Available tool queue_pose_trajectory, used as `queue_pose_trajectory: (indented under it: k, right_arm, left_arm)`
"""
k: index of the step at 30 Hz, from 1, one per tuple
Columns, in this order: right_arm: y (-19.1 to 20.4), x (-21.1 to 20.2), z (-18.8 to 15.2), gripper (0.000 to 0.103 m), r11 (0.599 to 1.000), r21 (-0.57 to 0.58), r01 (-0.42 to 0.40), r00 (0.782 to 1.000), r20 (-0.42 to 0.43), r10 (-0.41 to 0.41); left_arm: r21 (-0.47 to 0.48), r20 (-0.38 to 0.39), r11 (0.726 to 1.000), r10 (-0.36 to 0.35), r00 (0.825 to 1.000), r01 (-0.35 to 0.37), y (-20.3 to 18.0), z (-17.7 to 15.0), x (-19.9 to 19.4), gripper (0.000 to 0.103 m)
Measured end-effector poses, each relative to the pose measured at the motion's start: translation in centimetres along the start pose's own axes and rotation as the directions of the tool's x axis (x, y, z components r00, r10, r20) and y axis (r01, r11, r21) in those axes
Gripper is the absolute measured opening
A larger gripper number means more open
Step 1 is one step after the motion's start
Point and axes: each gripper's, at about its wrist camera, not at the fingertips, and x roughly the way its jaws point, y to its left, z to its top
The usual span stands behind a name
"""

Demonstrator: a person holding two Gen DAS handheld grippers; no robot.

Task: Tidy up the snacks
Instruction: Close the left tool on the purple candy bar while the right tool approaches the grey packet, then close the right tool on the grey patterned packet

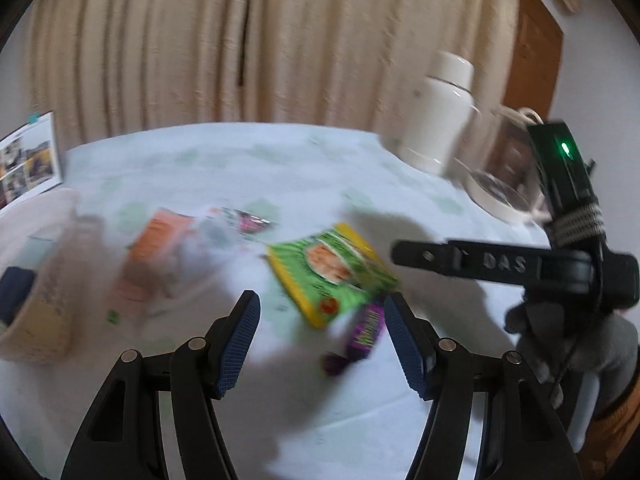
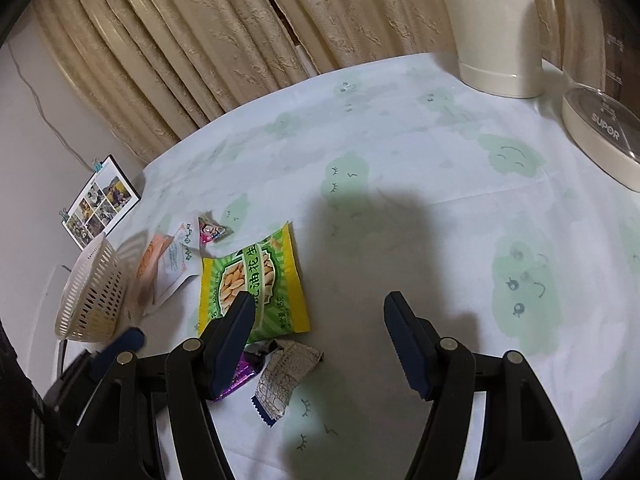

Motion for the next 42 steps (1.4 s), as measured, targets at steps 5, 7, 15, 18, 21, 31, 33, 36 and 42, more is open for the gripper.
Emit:
queue_pose_trajectory:
  k: [5, 7, 15, 18, 21, 31, 33, 36, 42]
  right_arm:
    - [0.3, -0.2, -0.2, 0.064, 1.000, -0.014, -0.006, 1.000, 0.003, 0.006]
    - [0.4, -0.3, -0.3, 0.064, 1.000, -0.018, -0.005, 1.000, 0.002, 0.005]
    - [0.6, -0.5, -0.5, 0.064, 1.000, -0.013, -0.004, 1.000, 0.003, 0.004]
    - [0.7, -0.5, -0.5, 0.064, 1.000, -0.016, -0.006, 1.000, 0.003, 0.006]
    - [0.6, -0.8, -0.6, 0.063, 1.000, -0.018, -0.008, 1.000, 0.008, 0.008]
    - [0.6, -0.8, -0.9, 0.047, 0.999, -0.042, 0.008, 1.000, -0.007, -0.009]
    - [0.7, -0.5, -1.1, 0.043, 0.998, -0.060, 0.019, 1.000, -0.022, -0.020]
    - [1.0, -0.3, -1.5, 0.037, 0.996, -0.081, 0.025, 0.999, -0.036, -0.028]
    - [2.3, 0.3, -2.3, 0.034, 0.989, -0.146, 0.029, 0.998, -0.056, -0.038]
  left_arm:
    - [0.020, -0.062, 0.998, -0.055, 0.997, 0.056, -0.9, -0.3, 1.3, 0.065]
    - [0.017, -0.084, 0.997, -0.070, 0.994, 0.071, -1.0, -0.3, 1.8, 0.064]
    - [0.007, -0.183, 0.995, -0.101, 0.978, 0.104, -1.5, -0.3, 4.0, 0.042]
    - [0.054, -0.199, 0.994, -0.083, 0.976, 0.095, -2.5, -0.2, 4.5, 0.035]
    - [0.072, -0.195, 0.993, -0.077, 0.978, 0.092, -2.8, -0.3, 4.4, 0.017]
    - [0.071, -0.077, 0.997, -0.029, 0.997, 0.034, -1.8, -0.1, 1.2, 0.017]
    - [0.069, -0.048, 0.997, -0.019, 0.999, 0.022, -1.6, 0.0, 0.3, 0.017]
    - [0.052, 0.001, 0.999, 0.008, 1.000, -0.008, -1.0, 0.4, -0.8, 0.017]
    - [-0.021, 0.046, 0.999, 0.029, 0.999, -0.028, 1.0, 1.0, -2.0, 0.017]
